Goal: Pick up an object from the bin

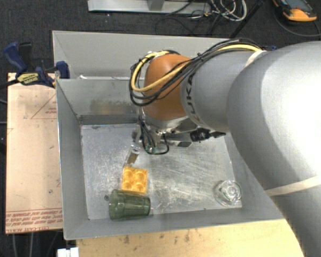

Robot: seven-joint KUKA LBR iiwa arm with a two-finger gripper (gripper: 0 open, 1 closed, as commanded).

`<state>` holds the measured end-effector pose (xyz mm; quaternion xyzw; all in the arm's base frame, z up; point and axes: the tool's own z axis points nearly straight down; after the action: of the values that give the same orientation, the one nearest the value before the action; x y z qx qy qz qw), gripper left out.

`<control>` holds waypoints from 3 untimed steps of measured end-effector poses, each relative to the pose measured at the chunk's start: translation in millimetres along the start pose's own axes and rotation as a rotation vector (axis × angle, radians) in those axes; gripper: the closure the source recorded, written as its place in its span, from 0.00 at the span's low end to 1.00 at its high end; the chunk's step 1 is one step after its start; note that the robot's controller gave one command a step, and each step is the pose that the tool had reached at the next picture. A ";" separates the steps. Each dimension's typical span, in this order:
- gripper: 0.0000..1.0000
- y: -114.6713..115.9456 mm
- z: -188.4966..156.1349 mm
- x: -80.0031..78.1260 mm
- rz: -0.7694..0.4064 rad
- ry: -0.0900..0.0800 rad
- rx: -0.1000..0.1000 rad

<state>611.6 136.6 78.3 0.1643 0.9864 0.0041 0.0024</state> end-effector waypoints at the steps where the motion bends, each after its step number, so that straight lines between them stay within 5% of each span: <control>1: 0.00 -6.9 -3.1 41.6 -0.021 -0.002 0.007; 2: 0.00 -40.2 -2.8 79.4 -0.060 0.002 0.006; 3: 0.00 -55.6 -6.7 96.1 0.069 0.004 0.012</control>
Offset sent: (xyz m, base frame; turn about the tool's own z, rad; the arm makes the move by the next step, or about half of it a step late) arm -0.1087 -0.0315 0.0021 -0.0421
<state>502.6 115.2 84.2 0.1983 0.9801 -0.0015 -0.0006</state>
